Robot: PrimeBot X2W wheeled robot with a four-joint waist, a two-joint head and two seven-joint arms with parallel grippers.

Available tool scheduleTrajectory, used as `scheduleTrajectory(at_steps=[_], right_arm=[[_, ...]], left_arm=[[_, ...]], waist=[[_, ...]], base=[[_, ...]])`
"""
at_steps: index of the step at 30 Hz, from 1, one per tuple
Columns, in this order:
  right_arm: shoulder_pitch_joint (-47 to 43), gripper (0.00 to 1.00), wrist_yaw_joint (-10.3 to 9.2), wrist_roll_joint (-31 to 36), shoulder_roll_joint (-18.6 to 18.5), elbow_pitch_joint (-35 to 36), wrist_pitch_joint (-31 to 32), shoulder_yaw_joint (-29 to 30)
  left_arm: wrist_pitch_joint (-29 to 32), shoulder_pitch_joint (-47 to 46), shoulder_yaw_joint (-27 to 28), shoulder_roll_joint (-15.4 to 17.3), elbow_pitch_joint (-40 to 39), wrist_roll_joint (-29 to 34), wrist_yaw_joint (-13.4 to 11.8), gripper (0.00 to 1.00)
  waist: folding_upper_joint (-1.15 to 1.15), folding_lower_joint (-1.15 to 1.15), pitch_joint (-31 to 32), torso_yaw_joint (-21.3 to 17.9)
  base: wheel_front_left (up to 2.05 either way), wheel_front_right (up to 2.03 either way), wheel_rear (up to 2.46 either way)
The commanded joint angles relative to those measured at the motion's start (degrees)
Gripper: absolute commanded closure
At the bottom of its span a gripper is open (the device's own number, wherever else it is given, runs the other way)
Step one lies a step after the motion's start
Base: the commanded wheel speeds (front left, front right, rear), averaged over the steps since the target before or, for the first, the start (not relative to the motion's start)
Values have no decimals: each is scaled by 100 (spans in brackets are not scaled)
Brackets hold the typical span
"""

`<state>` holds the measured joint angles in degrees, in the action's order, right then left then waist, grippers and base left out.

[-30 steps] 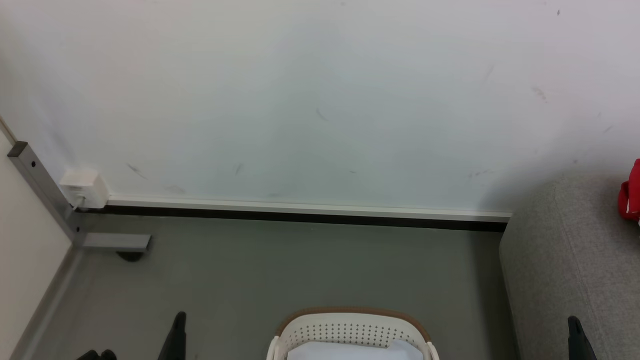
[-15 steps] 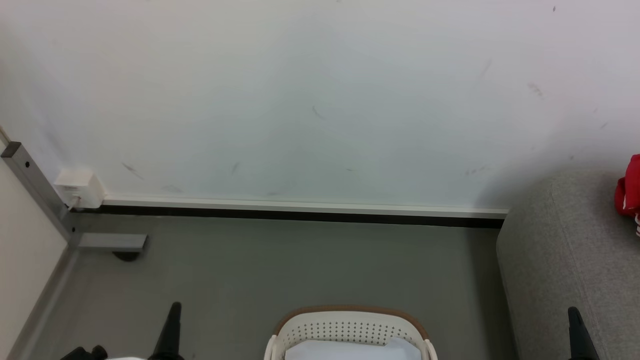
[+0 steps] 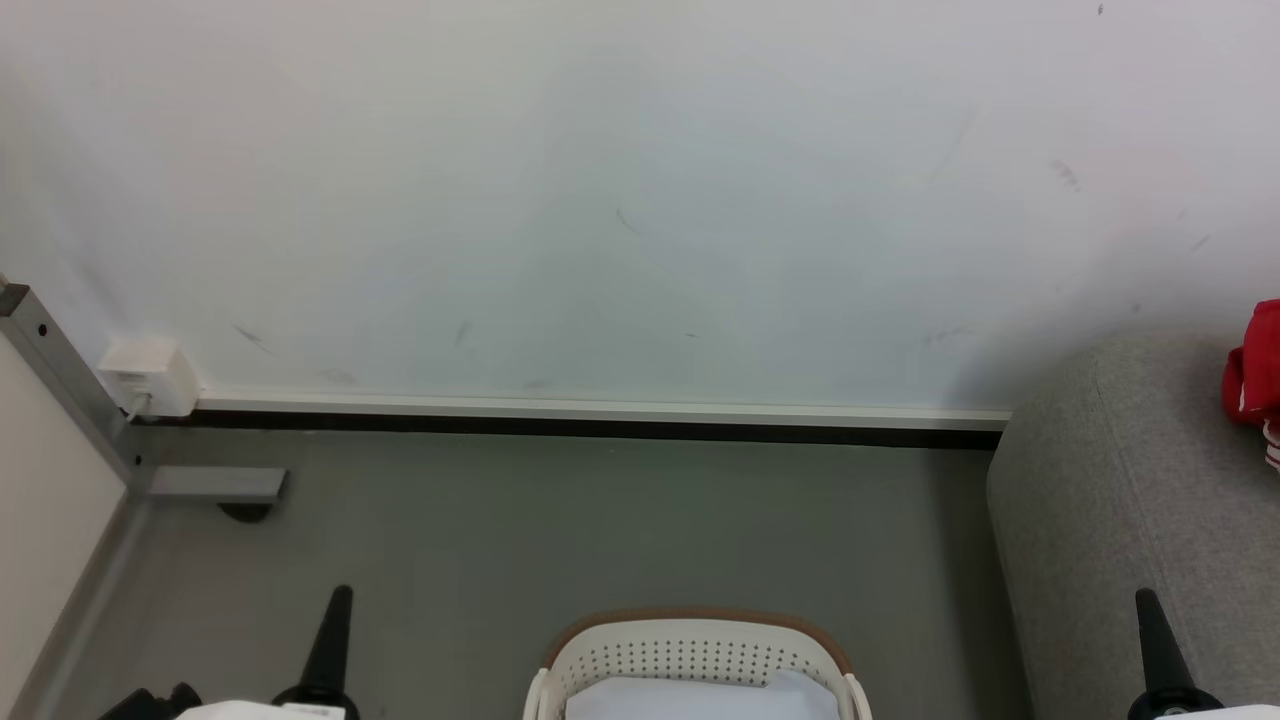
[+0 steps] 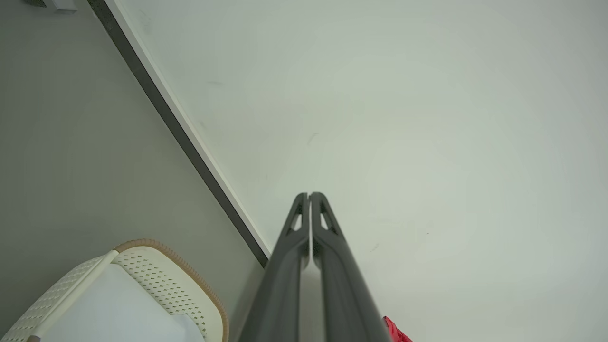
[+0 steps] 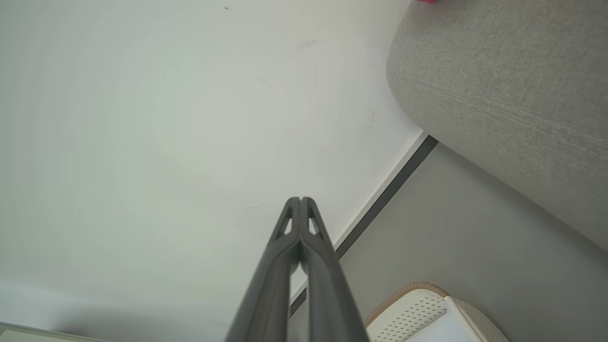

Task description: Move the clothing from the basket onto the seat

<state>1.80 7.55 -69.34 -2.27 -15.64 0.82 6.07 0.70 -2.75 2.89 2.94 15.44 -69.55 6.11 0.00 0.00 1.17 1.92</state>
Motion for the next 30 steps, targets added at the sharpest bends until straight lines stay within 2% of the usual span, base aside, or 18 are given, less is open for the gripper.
scheduleTrajectory(at_steps=[1,30], right_arm=[[113,100,-7,-156,-62,64,34,22],[352,100,-10,-1571,-76,140,396,46]], left_arm=[[40,-112,37,21,-60,-143,43,100],[405,-286,265,7,-117,-1547,110,100]], waist=[[0,0,-3,-4],[0,0,-82,-117]], base=[[0,0,0],[0,0,0]])
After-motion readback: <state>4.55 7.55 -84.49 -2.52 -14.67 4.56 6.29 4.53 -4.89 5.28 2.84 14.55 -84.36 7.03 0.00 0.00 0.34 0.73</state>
